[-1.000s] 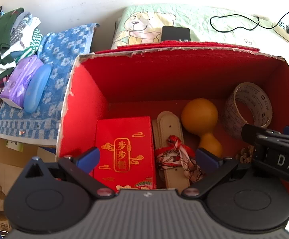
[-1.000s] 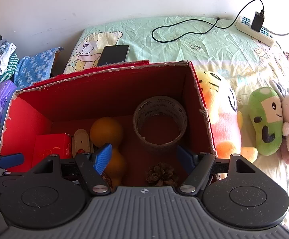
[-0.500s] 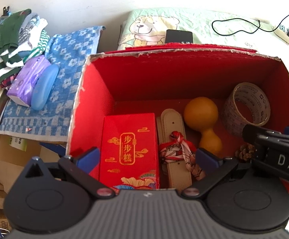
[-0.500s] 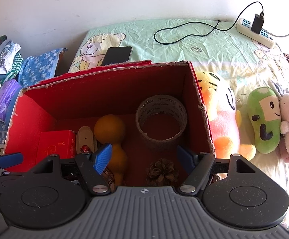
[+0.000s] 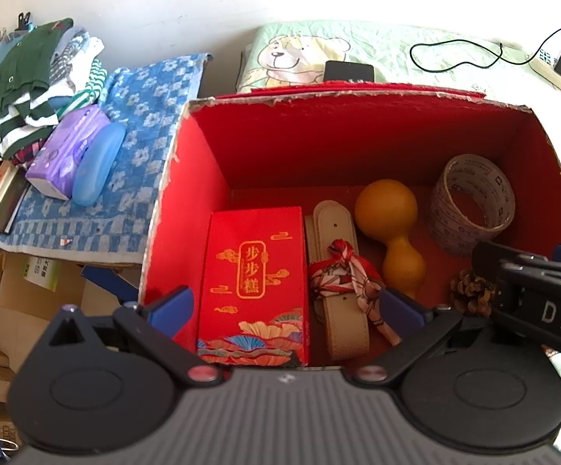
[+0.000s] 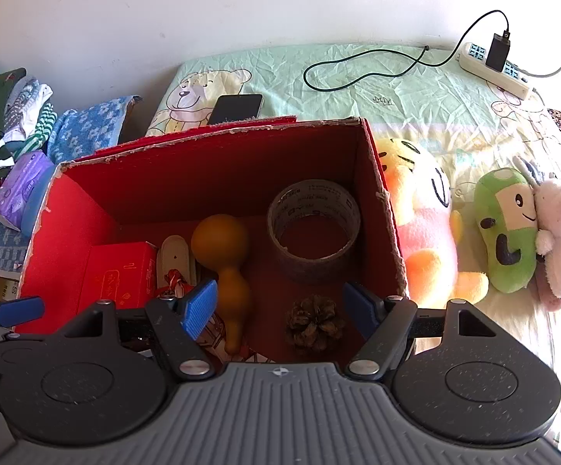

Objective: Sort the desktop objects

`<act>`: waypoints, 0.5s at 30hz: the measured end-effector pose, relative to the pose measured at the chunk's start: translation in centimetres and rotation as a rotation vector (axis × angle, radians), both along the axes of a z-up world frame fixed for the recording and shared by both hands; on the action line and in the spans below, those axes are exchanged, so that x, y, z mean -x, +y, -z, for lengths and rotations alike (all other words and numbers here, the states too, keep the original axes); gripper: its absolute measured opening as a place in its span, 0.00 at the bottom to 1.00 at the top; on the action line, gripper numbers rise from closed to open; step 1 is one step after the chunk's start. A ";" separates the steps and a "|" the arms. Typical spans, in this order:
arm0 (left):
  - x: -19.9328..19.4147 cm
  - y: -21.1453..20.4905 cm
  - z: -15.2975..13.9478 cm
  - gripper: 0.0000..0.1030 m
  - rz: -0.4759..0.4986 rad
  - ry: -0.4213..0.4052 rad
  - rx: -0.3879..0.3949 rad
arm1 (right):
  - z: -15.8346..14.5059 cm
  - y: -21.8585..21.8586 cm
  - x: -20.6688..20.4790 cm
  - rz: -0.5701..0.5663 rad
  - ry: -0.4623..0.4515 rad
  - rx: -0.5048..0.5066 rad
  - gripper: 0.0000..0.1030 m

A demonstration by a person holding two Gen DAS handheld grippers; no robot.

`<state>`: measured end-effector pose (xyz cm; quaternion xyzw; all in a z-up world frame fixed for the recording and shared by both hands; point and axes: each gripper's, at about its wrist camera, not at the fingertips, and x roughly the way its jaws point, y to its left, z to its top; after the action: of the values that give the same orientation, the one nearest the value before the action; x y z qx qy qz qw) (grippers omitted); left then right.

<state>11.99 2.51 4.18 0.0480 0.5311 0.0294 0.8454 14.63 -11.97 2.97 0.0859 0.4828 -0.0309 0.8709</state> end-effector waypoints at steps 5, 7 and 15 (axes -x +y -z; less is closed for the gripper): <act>0.3 -0.4 0.1 0.99 0.003 0.005 0.002 | 0.0 -0.4 0.6 0.009 -0.001 0.000 0.73; 0.5 -0.6 0.1 0.99 0.003 0.004 0.001 | 0.0 -0.6 0.8 0.013 0.000 -0.002 0.73; 0.9 -0.8 0.2 0.99 0.008 0.008 0.004 | 0.0 -0.8 1.4 0.024 0.001 -0.007 0.73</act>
<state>11.10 1.66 3.97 0.0487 0.5343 0.0250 0.8435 13.20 -12.79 3.00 0.0947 0.4825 -0.0399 0.8699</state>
